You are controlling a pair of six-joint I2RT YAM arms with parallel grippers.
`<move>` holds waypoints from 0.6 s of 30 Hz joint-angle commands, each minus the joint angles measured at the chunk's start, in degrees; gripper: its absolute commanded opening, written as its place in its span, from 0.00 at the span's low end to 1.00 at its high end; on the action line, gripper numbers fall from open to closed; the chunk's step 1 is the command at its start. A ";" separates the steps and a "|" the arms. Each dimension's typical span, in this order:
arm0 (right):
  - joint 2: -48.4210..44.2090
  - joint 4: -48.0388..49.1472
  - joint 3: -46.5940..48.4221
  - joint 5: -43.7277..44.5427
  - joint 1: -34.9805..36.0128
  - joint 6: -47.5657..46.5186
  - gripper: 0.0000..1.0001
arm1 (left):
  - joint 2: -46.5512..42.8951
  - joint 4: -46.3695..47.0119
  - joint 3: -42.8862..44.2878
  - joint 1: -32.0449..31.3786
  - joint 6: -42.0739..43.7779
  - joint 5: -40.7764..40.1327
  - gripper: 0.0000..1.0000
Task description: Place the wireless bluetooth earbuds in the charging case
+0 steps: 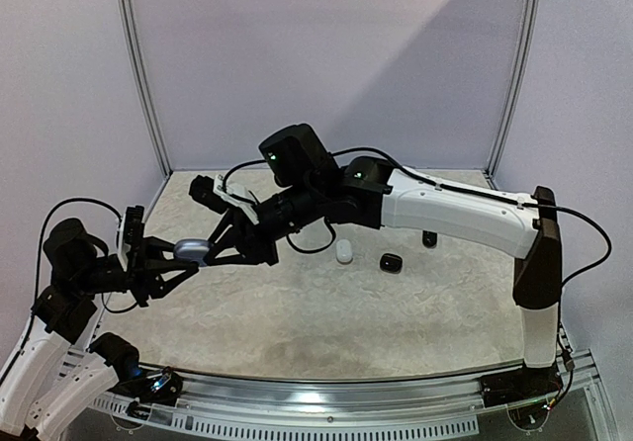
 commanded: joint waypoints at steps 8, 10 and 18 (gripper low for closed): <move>0.97 -23.23 -0.72 2.49 -12.09 5.55 0.00 | -3.16 0.40 -3.09 3.93 -5.22 -19.43 0.99; 2.95 -30.24 -2.25 3.38 -15.17 5.91 0.00 | -3.34 -0.52 -3.64 5.35 -6.91 -26.14 0.99; 8.64 -37.52 -12.74 -0.55 -21.64 6.08 0.00 | -4.17 -4.60 -4.62 9.43 -5.38 -42.03 0.99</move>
